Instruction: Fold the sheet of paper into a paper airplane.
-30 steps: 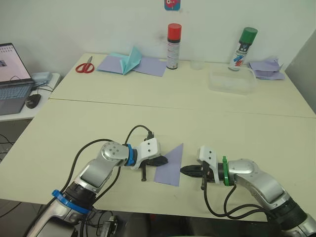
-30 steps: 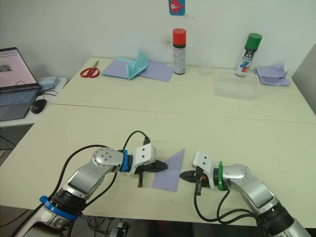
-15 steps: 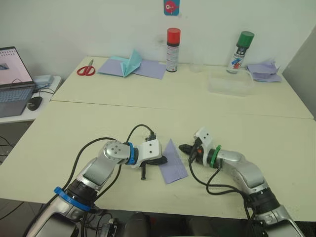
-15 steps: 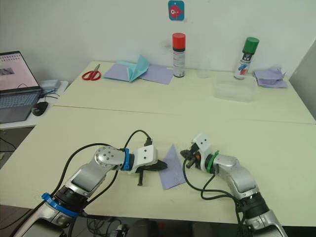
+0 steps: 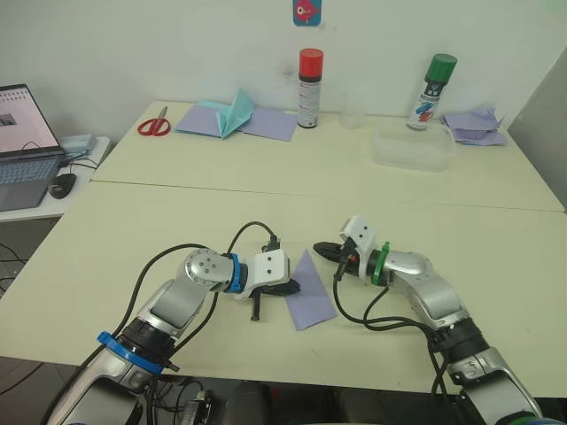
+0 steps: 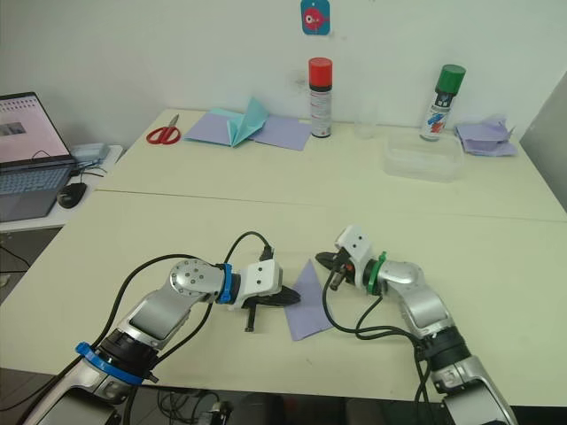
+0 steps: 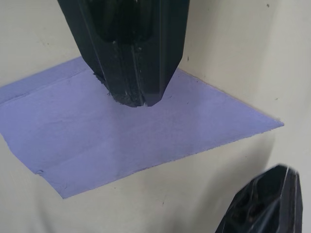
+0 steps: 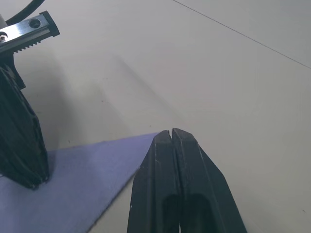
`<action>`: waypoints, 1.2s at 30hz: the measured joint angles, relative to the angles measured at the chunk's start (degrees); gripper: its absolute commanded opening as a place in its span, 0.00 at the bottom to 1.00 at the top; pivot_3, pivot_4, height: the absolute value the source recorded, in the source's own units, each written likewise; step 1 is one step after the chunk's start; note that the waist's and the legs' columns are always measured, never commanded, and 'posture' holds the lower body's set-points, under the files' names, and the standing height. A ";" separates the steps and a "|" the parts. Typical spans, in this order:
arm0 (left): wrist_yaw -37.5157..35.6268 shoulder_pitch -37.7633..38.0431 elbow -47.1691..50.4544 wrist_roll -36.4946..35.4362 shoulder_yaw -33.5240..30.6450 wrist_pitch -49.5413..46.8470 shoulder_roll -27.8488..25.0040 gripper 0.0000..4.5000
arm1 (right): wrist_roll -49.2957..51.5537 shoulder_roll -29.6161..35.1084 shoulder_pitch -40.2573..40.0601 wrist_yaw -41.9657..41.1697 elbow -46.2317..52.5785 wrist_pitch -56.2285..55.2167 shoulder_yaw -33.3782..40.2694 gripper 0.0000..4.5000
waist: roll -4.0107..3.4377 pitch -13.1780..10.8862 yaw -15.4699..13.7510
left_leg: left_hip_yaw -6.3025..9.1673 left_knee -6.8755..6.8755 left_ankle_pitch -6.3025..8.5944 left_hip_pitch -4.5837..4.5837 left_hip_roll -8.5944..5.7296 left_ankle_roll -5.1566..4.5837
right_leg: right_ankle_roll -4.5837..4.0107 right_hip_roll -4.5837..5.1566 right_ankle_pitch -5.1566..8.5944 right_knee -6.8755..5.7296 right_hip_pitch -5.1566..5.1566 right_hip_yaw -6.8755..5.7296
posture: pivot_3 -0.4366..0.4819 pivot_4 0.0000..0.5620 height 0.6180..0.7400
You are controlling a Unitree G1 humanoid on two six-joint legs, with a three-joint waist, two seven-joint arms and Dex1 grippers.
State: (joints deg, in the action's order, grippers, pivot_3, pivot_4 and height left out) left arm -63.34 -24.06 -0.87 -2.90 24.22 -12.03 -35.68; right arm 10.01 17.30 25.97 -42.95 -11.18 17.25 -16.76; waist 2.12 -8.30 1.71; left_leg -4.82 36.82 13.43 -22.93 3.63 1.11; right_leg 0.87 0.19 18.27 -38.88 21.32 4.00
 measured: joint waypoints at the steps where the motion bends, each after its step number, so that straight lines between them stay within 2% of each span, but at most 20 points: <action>1: 0.00 -0.05 0.01 0.00 0.04 0.00 0.02 0.00 | -0.47 -0.17 0.20 -0.02 -0.69 0.12 -0.49 0.00 | 0.00 0.00 -0.01 | -0.01 0.00 0.00 0.00 0.00 0.00 | -0.01 0.00 0.00 0.00 0.00 0.01 | 0.48 0.27 1.00; 9: 0.19 0.26 0.09 0.00 -0.13 -0.02 0.04 0.00 | -4.35 0.73 1.68 -2.24 -1.75 -0.47 -2.54 0.00 | -0.02 0.03 0.01 | 0.00 0.00 0.00 0.02 0.01 0.00 | -0.01 0.00 0.00 0.00 -0.01 -0.01 | 0.48 0.27 1.00; 16: 0.25 0.91 0.36 -0.01 -0.55 -0.02 0.07 0.00 | -4.43 9.38 -5.13 -10.11 9.13 -1.81 -4.87 0.00 | -0.01 0.08 0.03 | 0.00 -0.04 0.01 0.05 0.02 0.00 | 0.06 0.00 0.04 0.00 -0.04 0.00 | 0.48 0.27 1.00; 18: 0.27 0.96 0.34 -0.01 -0.61 -0.02 0.08 0.00 | -4.10 11.86 -7.69 -12.30 13.66 -0.34 -5.18 0.00 | -0.02 0.09 0.02 | 0.01 -0.05 0.01 0.05 0.03 0.01 | 0.06 0.00 0.05 0.00 -0.04 0.00 | 0.48 0.27 1.00; 21: 0.27 0.90 0.12 0.00 -0.75 -0.02 0.08 0.00 | -4.05 12.61 -8.45 -13.57 15.24 0.99 -5.31 0.00 | 0.00 0.11 0.02 | 0.01 -0.03 0.00 0.06 0.03 0.01 | 0.06 0.00 0.05 0.00 -0.03 0.00 | 0.48 0.27 1.00; 23: 0.16 0.91 0.08 -0.01 -0.61 -0.01 0.53 0.00 | -1.17 18.42 -12.55 -18.32 22.21 4.52 -5.65 0.00 | 0.07 0.16 -0.17 | 0.06 -0.09 0.02 0.06 0.01 0.01 | 0.05 0.04 0.08 0.14 -0.01 -0.06 | 0.48 0.27 1.00; 26: -0.02 0.80 -0.20 0.00 -0.68 -0.01 0.51 0.00 | 0.65 20.44 -14.25 -19.96 24.81 6.95 -4.99 0.00 | 0.08 0.18 -0.11 | 0.05 -0.13 0.02 0.06 0.02 0.01 | 0.04 0.04 0.08 0.19 -0.13 -0.05 | 0.48 0.27 1.00; 31: -0.10 0.55 -0.54 -0.01 -0.78 0.11 0.54 0.00 | 4.14 19.89 -14.39 -19.23 25.01 11.22 -2.58 0.00 | 0.11 0.12 -0.09 | 0.04 -0.11 0.02 0.05 0.04 0.00 | 0.05 0.05 0.08 0.18 -0.04 -0.04 | 0.48 0.27 1.00; 36: -0.77 0.53 -0.91 -0.35 -1.31 0.12 0.68 0.00 | 6.56 13.59 -12.52 -13.80 24.96 12.72 1.32 0.00 | 0.08 0.10 -0.05 | 0.04 -0.12 0.02 0.02 0.04 0.01 | 0.05 0.05 0.08 0.15 -0.01 -0.06 | 0.48 0.27 1.00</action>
State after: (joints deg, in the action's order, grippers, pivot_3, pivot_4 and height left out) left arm -64.12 -23.53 -1.78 -3.25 22.91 -11.91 -35.00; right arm 16.58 30.89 13.45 -56.75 13.79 29.96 -15.44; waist 2.19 -8.20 1.65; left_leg -4.78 36.70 13.45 -22.91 3.67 1.12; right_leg 0.92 0.23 18.34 -38.72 21.31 3.93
